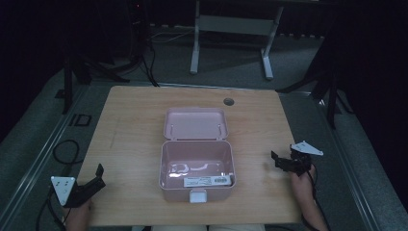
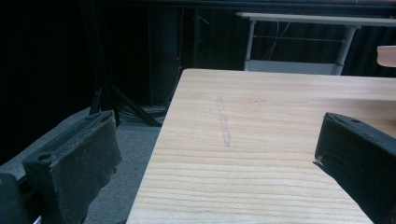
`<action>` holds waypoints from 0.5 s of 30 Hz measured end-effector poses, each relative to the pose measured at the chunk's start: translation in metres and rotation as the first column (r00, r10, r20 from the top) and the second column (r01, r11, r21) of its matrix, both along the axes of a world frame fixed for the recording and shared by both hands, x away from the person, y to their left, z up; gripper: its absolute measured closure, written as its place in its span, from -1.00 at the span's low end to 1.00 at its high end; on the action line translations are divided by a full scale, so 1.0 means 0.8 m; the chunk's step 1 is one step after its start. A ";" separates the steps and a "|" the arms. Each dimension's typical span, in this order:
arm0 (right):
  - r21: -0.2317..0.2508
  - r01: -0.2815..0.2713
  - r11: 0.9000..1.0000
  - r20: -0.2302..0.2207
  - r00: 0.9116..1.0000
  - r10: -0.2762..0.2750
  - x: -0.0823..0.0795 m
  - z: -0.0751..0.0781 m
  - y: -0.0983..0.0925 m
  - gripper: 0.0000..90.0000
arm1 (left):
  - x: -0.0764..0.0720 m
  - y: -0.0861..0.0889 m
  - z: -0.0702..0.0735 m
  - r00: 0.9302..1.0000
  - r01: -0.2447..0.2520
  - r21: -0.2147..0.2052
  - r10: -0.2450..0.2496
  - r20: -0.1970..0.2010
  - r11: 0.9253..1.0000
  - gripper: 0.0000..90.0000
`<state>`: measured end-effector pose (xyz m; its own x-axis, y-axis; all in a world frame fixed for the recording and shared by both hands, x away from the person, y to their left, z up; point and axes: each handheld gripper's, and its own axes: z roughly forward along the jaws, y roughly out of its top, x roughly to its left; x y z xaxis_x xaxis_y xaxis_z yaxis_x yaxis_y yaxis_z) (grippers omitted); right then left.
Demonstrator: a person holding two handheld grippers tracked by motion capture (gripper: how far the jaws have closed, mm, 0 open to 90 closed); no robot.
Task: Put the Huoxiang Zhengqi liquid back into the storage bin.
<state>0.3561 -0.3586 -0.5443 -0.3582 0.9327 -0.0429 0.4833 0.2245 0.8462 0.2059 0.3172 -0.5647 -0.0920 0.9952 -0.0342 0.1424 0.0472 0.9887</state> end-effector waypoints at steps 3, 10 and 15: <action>0.029 0.018 0.999 0.010 1.000 -0.018 -0.008 0.001 -0.013 -0.75 | 0.000 0.000 0.000 1.000 0.000 -0.001 0.000 0.000 1.000 -0.99; 0.086 0.090 0.992 0.025 0.995 -0.093 -0.022 -0.001 -0.032 -0.75 | 0.000 0.000 0.000 1.000 -0.003 0.001 0.003 -0.002 1.000 -0.99; 0.111 0.150 0.983 0.036 0.987 -0.154 -0.025 -0.002 -0.040 -0.75 | 0.000 0.000 0.000 1.000 -0.002 0.001 0.002 -0.001 1.000 -0.99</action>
